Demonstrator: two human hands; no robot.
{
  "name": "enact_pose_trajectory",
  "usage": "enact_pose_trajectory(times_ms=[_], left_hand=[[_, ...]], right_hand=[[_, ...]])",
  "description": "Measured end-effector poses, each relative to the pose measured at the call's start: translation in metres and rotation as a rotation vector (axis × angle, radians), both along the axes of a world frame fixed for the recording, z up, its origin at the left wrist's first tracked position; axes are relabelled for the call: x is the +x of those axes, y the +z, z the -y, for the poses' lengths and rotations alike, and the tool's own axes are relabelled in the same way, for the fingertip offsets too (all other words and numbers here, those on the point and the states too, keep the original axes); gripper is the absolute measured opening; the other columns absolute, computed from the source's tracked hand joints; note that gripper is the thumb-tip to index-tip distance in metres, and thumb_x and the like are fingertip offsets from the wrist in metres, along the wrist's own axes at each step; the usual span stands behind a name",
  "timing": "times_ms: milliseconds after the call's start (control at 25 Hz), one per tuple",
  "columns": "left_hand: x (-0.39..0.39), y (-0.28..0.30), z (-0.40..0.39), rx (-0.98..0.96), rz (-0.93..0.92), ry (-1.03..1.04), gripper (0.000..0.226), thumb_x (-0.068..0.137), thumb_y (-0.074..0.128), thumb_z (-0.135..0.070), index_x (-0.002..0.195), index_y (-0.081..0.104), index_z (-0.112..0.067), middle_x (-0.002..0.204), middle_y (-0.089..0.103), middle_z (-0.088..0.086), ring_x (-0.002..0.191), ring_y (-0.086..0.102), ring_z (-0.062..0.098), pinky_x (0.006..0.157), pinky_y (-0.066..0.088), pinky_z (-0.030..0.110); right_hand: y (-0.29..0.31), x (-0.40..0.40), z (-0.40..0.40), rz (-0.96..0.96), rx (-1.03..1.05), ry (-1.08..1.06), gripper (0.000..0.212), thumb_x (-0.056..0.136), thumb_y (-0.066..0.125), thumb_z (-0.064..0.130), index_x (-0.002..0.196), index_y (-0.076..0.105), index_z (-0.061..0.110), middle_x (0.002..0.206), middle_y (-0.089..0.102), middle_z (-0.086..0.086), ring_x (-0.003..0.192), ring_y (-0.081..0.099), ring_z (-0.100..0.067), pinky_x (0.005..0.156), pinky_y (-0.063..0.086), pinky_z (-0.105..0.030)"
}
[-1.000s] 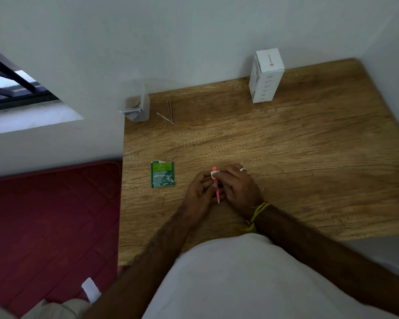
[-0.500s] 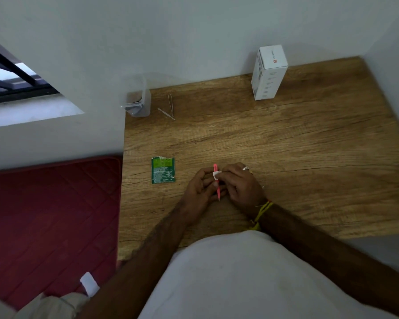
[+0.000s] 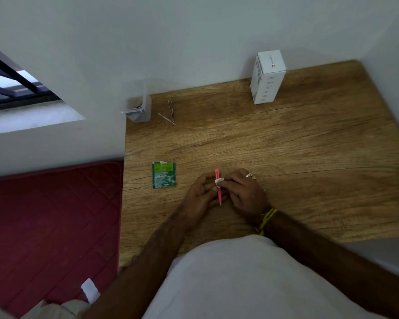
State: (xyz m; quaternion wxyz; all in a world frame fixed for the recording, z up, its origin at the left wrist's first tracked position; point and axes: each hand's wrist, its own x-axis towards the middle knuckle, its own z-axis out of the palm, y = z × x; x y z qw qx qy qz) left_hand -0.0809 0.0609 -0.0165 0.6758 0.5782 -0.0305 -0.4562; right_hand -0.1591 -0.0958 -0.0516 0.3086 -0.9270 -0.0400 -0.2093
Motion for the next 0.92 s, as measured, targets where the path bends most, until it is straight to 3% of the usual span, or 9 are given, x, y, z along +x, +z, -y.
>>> enact_pose_trajectory(times_ms=[320,520,720,920], left_hand=[[0.002,-0.002,0.004,0.085,-0.011,0.038,0.027,0.107,0.039,-0.015,0.129,0.055,-0.011,0.122,0.068,0.015,0.11,0.068,0.03,0.098,0.054,0.047],[0.002,-0.003,0.004,0.099,0.006,0.037,0.03,0.107,0.04,-0.017,0.132,0.053,-0.007,0.122,0.066,0.021,0.106,0.067,0.031,0.095,0.055,0.047],[0.0,0.0,0.007,0.099,-0.01,0.085,0.027,0.106,0.044,-0.016,0.128,0.055,-0.005,0.104,0.069,0.011,0.093,0.069,0.025,0.083,0.059,0.041],[0.0,0.006,0.011,0.124,0.009,0.119,0.013,0.101,0.052,-0.009,0.109,0.061,-0.013,0.097,0.07,0.012,0.079,0.07,0.02,0.069,0.06,0.034]], right_hand=[[0.004,-0.004,-0.004,0.05,-0.039,0.015,0.031,0.1,0.044,0.015,0.109,0.071,0.005,0.104,0.068,-0.011,0.088,0.062,-0.03,0.077,0.052,-0.042],[0.001,-0.008,-0.005,0.025,-0.04,0.026,0.025,0.095,0.052,0.009,0.11,0.072,0.007,0.105,0.069,-0.008,0.089,0.062,-0.028,0.076,0.051,-0.042],[-0.003,-0.01,-0.003,-0.006,-0.008,0.033,0.026,0.091,0.057,0.004,0.114,0.071,0.008,0.112,0.069,-0.006,0.094,0.062,-0.026,0.077,0.051,-0.043],[0.001,-0.013,-0.005,0.02,-0.043,0.057,0.026,0.092,0.057,0.008,0.113,0.071,0.008,0.112,0.069,-0.006,0.096,0.061,-0.025,0.078,0.051,-0.039]])
